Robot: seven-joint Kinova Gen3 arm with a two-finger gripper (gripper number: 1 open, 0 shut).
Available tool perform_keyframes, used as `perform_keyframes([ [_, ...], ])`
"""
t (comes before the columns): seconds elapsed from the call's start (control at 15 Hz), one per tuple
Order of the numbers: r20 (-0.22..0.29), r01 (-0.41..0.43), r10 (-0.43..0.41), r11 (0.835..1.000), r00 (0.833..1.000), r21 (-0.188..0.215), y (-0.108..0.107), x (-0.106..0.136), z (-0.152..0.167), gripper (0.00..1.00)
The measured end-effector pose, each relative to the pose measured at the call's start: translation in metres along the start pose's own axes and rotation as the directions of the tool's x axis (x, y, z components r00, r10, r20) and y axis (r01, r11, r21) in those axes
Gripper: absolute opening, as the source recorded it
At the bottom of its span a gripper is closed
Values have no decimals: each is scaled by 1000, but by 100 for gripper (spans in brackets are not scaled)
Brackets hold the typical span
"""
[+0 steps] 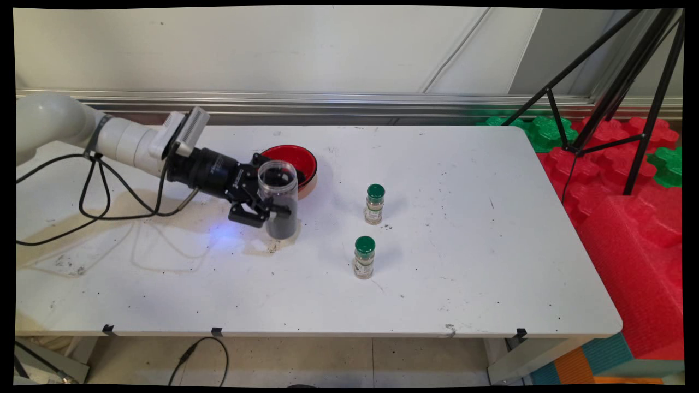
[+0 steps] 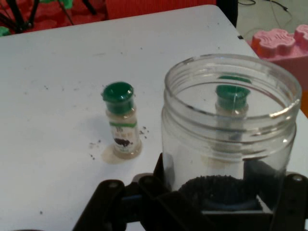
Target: Pour the black seasoning powder in the red bowl
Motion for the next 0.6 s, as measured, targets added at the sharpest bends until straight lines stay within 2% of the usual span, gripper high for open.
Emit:
perform_keyframes([
  [0.6, -37, 22, -19, 997, 999, 74, -27, 45, -19, 0],
])
